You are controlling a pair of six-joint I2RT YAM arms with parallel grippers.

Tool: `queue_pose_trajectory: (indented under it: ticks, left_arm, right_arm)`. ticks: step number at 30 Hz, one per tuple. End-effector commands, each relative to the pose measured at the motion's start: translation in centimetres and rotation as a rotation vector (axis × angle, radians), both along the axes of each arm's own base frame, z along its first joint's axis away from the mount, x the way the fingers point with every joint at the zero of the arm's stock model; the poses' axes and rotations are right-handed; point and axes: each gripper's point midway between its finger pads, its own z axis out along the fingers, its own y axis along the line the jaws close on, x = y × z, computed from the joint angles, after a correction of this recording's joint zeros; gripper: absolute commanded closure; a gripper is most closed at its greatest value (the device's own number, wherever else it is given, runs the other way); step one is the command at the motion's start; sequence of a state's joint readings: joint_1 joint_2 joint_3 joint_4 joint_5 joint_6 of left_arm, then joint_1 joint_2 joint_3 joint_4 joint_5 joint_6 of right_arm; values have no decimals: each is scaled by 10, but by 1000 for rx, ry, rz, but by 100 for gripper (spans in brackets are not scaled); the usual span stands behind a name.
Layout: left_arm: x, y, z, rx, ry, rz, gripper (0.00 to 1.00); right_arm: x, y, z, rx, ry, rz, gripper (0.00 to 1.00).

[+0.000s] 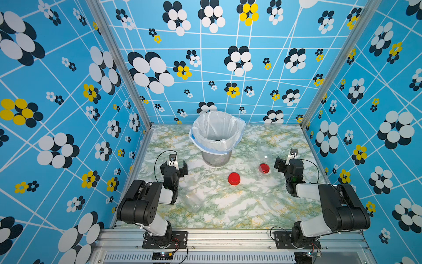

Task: Empty moldy mung beans from jars
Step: Reset both arms

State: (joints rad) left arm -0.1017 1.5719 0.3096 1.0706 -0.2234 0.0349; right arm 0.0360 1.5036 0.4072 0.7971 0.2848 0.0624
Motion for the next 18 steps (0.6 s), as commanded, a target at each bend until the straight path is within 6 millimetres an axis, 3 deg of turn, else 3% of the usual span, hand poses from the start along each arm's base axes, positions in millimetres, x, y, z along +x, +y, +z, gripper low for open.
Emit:
queue_pose_trajectory:
  ticks: [1, 18]
  left_arm:
    - [6, 7, 6, -22, 4, 33, 0]
    - [2, -1, 7, 8, -21, 1, 1]
  right_arm:
    - [0, 3, -1, -11, -2, 15, 1]
    - [0, 3, -1, -11, -1, 17, 1]
